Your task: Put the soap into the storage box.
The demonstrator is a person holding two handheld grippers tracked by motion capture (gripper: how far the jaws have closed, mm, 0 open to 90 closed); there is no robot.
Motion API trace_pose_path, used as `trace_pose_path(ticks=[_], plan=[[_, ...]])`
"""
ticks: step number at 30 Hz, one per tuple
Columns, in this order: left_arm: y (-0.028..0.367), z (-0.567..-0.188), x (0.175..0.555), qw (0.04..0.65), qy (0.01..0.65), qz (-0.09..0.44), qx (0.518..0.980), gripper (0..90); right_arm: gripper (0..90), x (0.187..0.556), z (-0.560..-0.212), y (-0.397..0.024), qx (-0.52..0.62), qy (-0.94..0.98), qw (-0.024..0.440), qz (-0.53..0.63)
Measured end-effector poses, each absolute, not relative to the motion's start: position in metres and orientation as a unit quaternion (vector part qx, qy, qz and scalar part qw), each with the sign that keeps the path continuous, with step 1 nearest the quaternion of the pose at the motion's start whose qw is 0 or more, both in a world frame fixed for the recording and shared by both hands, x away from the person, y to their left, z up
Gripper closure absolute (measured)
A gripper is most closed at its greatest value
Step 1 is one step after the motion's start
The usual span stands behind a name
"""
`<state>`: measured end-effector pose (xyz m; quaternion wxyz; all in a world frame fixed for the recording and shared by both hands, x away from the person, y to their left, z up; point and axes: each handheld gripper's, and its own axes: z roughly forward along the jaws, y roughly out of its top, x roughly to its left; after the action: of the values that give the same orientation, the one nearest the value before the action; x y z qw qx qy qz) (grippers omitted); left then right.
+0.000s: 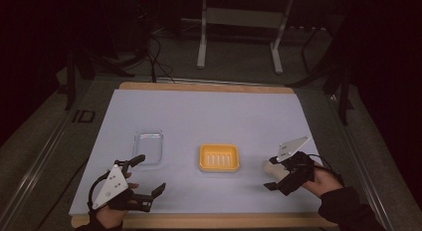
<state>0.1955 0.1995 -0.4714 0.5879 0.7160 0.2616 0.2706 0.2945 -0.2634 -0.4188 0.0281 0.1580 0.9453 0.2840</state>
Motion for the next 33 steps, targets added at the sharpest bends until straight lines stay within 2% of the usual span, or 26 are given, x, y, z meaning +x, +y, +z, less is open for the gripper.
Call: trace_pose_path(ticks=[16, 21, 33], plan=[[0.2, -0.472, 0.196, 0.585, 0.26, 0.273, 0.718, 0.8, 12.8, 0.293, -0.423, -0.261, 0.166, 0.969, -0.002, 0.181], [0.2, -0.472, 0.197, 0.583, 0.259, 0.274, 0.719, 0.8, 12.9, 0.292, -0.43, -0.261, 0.174, 0.976, -0.025, 0.128], [0.201, -0.472, 0.196, 0.584, 0.26, 0.274, 0.718, 0.8, 13.8, 0.295, -0.433, -0.269, 0.189, 0.978, -0.022, 0.081]])
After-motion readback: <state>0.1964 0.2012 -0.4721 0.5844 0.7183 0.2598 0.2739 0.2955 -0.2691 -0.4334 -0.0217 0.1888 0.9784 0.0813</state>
